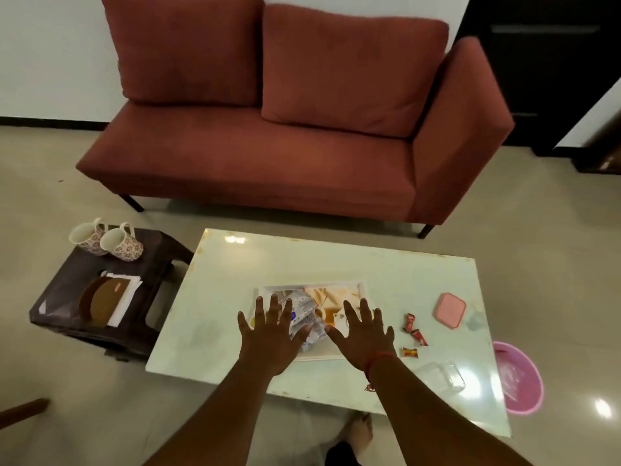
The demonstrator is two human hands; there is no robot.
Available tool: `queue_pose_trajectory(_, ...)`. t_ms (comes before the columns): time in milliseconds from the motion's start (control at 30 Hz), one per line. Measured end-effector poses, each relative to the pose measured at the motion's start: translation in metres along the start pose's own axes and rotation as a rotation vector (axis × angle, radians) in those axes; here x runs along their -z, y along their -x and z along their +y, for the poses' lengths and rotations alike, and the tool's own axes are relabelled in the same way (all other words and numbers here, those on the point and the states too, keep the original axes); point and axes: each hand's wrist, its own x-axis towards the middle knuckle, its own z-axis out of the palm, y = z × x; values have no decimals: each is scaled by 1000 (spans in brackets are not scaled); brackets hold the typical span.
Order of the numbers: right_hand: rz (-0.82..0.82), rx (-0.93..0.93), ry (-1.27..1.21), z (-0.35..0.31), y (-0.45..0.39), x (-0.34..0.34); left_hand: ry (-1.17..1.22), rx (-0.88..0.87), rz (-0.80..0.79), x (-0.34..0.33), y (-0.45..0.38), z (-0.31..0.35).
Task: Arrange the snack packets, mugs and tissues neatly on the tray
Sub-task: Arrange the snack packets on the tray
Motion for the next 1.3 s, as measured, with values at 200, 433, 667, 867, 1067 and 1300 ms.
queue_pose_trajectory(200, -84, 27, 7, 7, -61, -45, 14, 53, -88, -52, -47, -13)
queue_pose_trajectory(433, 32, 263, 215, -2, -135, -97, -23, -10, -133, -118, -107, -34)
queue_pose_trajectory(667, 189, 428, 371, -27, -197, -140, 5, -76, -53, -159, -153, -58)
queue_pose_trajectory(867, 489, 468, 172, -32, -218, -134, 350, -108, 177, -154, -165, -59)
queue_pose_trajectory(1067, 602, 295, -305, 8, -218, -100, 628, -207, 322, -142, -181, -13)
queue_pose_trajectory(1300, 492, -159, -612, 91, -234, -97, 332, -476, 160, -152, -201, 64)
